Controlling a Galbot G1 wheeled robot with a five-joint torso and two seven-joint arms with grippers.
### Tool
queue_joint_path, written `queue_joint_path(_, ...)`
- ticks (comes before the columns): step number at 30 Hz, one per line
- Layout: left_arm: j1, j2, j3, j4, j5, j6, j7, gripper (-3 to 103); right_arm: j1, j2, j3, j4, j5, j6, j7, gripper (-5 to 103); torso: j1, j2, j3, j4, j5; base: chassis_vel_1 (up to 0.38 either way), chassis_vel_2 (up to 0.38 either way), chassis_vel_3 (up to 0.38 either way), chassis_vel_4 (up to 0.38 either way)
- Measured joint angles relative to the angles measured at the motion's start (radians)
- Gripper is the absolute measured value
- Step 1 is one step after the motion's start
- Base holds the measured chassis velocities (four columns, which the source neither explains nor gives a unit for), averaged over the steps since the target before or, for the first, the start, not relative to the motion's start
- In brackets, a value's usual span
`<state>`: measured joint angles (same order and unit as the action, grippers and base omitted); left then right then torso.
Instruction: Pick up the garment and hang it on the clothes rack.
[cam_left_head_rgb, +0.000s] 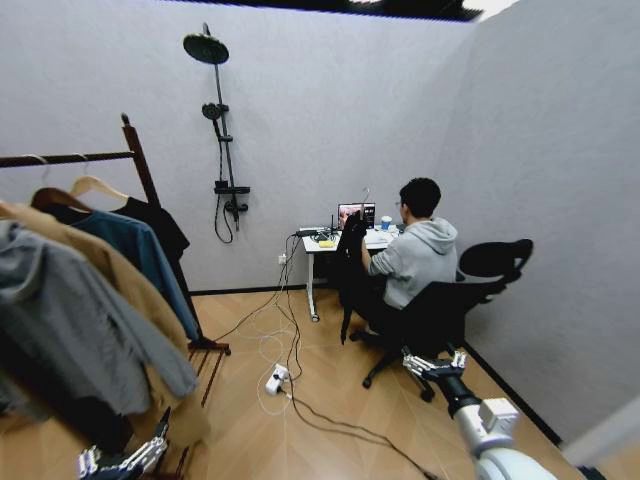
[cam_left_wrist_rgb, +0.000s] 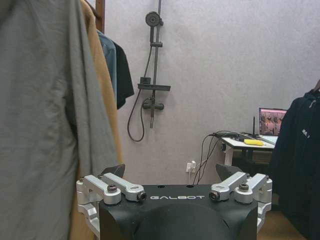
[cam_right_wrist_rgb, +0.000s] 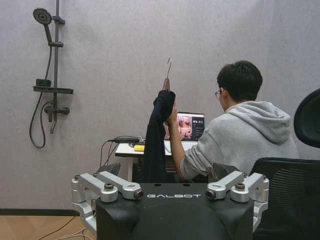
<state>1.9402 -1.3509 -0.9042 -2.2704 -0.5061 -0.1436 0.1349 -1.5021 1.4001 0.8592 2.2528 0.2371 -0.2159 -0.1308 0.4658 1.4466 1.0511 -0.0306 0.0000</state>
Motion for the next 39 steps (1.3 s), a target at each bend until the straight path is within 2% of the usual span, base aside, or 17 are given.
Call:
queue_joint_path(6,0.0,0.0,0.0,0.0,0.0,0.0,0.0,100,-0.008,-0.009,0.008,0.0,0.002,0.01,-0.009,100,0.0,0.0,0.0,0.0002,0.0006,-0.304,0.312,0.316,-0.307)
queue_joint_path(8,0.0,0.0,0.0,0.0,0.0,0.0,0.0,100,-0.008,-0.01,0.006,0.003,0.002,0.01,-0.009,100,0.0,0.0,0.0,-0.0003,-0.0008,-0.287,0.314,0.301,-0.282)
queue_joint_path(11,0.0,0.0,0.0,0.0,0.0,0.0,0.0,100,-0.004,-0.012,-0.003,0.008,0.0,0.008,-0.008,100,-0.001,0.0,0.0,-0.0002,0.0001,-0.319,0.319,0.307,-0.314)
queue_joint_path(12,0.0,0.0,0.0,0.0,0.0,0.0,0.0,100,0.001,-0.013,-0.01,0.008,-0.004,0.007,-0.005,100,0.0,0.0,0.0,0.0004,0.0004,-0.281,0.325,0.277,-0.296)
queue_joint_path(15,0.0,0.0,0.0,0.0,0.0,0.0,0.0,100,0.01,-0.013,-0.019,0.004,-0.015,0.005,0.005,100,-0.001,0.0,0.0,0.0,-0.0006,-0.323,0.305,0.324,-0.281)
queue_joint_path(25,0.0,0.0,0.0,0.0,0.0,0.0,0.001,100,0.041,-0.022,-0.04,0.016,0.002,-0.024,0.043,100,0.001,0.0,0.0,-0.0001,0.0005,-0.254,0.266,0.232,-0.255)
queue_joint_path(27,0.0,0.0,0.0,0.0,0.0,0.0,0.0,100,0.096,-0.063,-0.026,0.026,0.053,-0.075,0.091,100,0.001,0.0,0.0,0.0003,-0.0001,-0.053,0.099,0.046,-0.037)
queue_joint_path(28,0.0,0.0,0.0,0.0,0.0,0.0,0.0,100,0.096,-0.063,-0.026,0.026,0.053,-0.075,0.091,100,0.001,0.0,0.0,0.0003,-0.0001,-0.024,0.072,0.022,-0.037)
queue_joint_path(30,0.0,0.0,0.0,0.0,0.0,0.0,0.0,100,0.178,-0.135,-0.018,-0.006,0.126,-0.102,0.147,100,-0.001,0.0,0.0,-0.0001,0.0003,0.007,-0.015,-0.028,0.022)
queue_joint_path(31,0.0,0.0,0.0,0.0,0.0,0.0,0.0,100,0.178,-0.135,-0.018,-0.006,0.126,-0.102,0.147,100,-0.001,0.0,0.0,-0.0001,0.0003,0.014,-0.029,-0.057,0.044)
queue_joint_path(32,0.0,0.0,0.0,0.0,0.0,0.0,0.0,100,0.224,-0.171,-0.018,-0.036,0.162,-0.113,0.163,100,-0.001,0.001,0.0,-0.0001,0.0,0.029,-0.084,-0.057,0.044)
queue_joint_path(33,0.0,0.0,0.0,0.0,0.0,0.0,0.0,100,0.313,-0.235,-0.022,-0.112,0.198,-0.115,0.181,100,-0.002,0.001,-0.001,0.0,0.0004,0.085,-0.098,-0.065,0.066)
queue_joint_path(34,0.0,0.0,0.0,0.0,0.0,0.0,0.0,100,0.357,-0.267,-0.027,-0.158,0.205,-0.106,0.183,100,-0.002,0.001,0.0,0.0002,0.0003,0.085,-0.098,-0.044,0.069)
queue_joint_path(35,0.0,0.0,0.0,0.0,0.0,0.0,0.0,100,0.357,-0.267,-0.027,-0.158,0.205,-0.106,0.183,100,-0.002,0.001,0.0,0.0002,0.0003,0.085,-0.098,-0.044,0.069)
queue_joint_path(37,0.0,0.0,0.0,0.0,0.0,0.0,0.0,100,0.449,-0.332,-0.048,-0.272,0.227,-0.083,0.178,100,-0.002,0.001,0.0,0.0002,0.0004,0.053,-0.029,-0.032,0.051)
queue_joint_path(38,0.0,0.0,0.0,0.0,0.0,0.0,0.0,100,0.449,-0.332,-0.048,-0.272,0.227,-0.083,0.178,100,-0.002,0.001,0.0,0.0002,0.0004,0.053,-0.006,-0.02,0.051)
queue_joint_path(39,0.0,0.0,0.0,0.0,0.0,0.0,0.0,100,0.508,-0.365,-0.072,-0.34,0.25,-0.064,0.162,100,-0.001,0.001,0.0,0.0001,0.0005,0.0,0.0,0.0,0.0)
